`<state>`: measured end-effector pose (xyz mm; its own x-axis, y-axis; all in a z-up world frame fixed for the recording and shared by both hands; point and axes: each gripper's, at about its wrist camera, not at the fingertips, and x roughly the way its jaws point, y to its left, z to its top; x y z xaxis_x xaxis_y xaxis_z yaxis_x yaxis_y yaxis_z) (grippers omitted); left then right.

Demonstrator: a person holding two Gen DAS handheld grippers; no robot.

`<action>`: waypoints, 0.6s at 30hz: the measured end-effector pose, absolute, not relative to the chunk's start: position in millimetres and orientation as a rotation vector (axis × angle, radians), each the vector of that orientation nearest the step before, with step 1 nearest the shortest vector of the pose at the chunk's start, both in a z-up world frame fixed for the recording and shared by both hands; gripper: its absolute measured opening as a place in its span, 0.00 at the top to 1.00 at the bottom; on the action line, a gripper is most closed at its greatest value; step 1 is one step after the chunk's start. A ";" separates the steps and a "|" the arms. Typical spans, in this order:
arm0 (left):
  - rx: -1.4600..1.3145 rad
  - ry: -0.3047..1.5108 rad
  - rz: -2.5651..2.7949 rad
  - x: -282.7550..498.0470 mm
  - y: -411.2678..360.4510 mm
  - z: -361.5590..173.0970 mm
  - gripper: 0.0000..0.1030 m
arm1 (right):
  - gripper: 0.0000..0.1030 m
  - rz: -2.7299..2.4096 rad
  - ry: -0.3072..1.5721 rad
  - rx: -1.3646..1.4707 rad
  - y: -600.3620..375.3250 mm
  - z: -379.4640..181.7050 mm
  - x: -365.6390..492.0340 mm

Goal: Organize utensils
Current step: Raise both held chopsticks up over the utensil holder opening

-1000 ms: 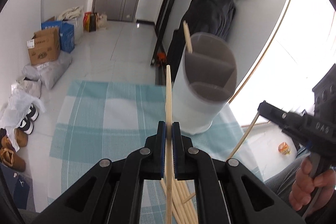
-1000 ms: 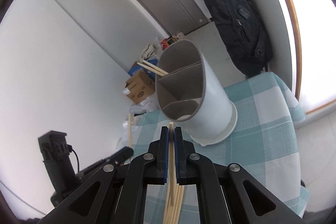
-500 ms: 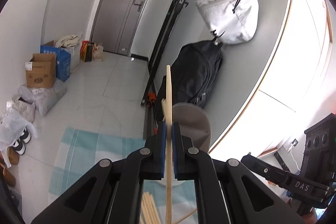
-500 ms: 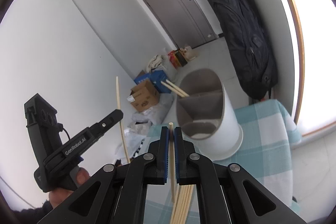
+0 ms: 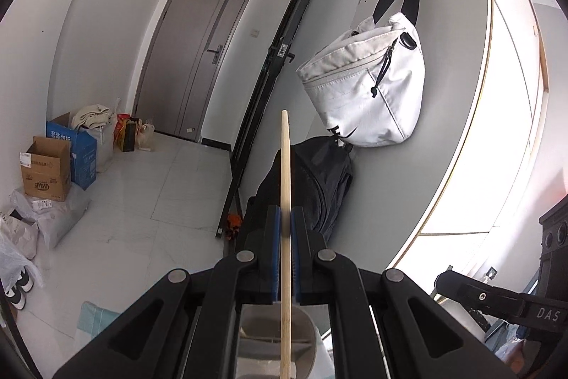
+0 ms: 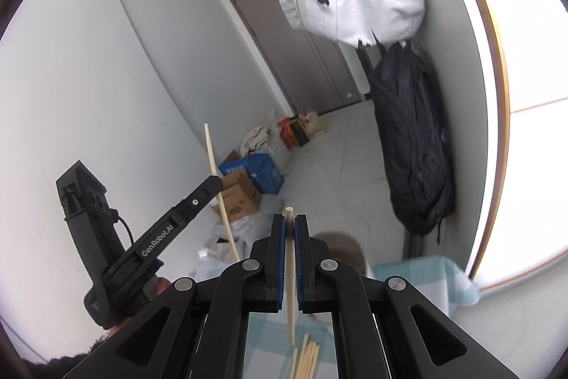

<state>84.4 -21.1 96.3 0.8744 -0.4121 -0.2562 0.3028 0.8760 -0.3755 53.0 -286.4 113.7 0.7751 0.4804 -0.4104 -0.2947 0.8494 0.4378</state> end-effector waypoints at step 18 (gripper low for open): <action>-0.327 0.344 -0.357 136.0 -38.9 33.4 0.98 | 0.96 0.367 0.514 0.249 -281.7 116.4 137.7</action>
<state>136.0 -38.9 33.4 0.8806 -0.3911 -0.2675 0.2820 0.8862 -0.3675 137.7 -281.7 116.4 0.8082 0.4007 -0.4315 -0.2776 0.9055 0.3209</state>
